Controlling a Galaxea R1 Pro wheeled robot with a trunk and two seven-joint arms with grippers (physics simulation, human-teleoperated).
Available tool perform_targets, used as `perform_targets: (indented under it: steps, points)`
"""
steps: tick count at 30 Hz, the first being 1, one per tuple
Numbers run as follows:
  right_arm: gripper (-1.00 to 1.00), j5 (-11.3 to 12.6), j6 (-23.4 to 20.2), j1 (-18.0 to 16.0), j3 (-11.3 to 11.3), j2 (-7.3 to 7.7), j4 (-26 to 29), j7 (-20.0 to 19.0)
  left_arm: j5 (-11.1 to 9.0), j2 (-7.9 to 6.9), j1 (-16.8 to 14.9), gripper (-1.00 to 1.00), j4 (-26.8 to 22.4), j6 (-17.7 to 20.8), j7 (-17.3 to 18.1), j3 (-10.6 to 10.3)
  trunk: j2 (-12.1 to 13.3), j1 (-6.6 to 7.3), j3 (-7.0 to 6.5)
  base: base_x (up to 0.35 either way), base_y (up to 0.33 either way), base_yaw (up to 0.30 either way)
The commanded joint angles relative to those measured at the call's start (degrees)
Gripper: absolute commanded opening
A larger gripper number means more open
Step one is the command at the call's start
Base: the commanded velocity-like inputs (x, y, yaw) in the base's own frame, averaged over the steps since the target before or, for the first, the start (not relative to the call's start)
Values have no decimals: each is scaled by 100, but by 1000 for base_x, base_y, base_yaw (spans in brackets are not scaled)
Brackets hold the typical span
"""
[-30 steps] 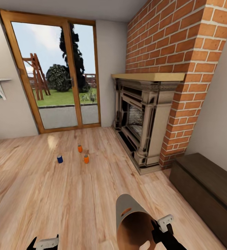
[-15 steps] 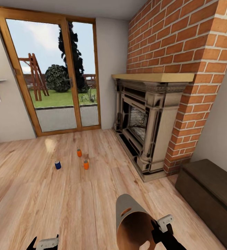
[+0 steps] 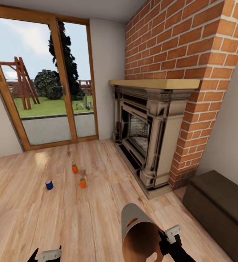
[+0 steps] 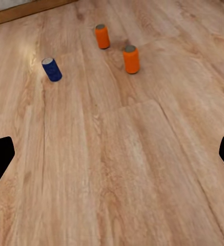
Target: Put the three can of soda from the living room inside the tash can in the kitchen.
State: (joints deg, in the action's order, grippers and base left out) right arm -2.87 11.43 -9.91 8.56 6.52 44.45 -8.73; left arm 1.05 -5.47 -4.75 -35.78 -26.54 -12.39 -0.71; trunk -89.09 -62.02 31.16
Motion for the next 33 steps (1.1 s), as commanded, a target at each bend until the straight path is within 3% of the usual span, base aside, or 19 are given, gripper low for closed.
perform_targets:
  steps: [1,33]
  points:
    - [-100,20,-1,-2,-3,-1,11,-33,0,1,0,100,1,0,0,0,0,0,-4,321,92,-75]
    - [-100,15,-1,-2,-11,7,11,-32,0,2,0,100,2,0,0,-2,0,0,-10,321,91,-6]
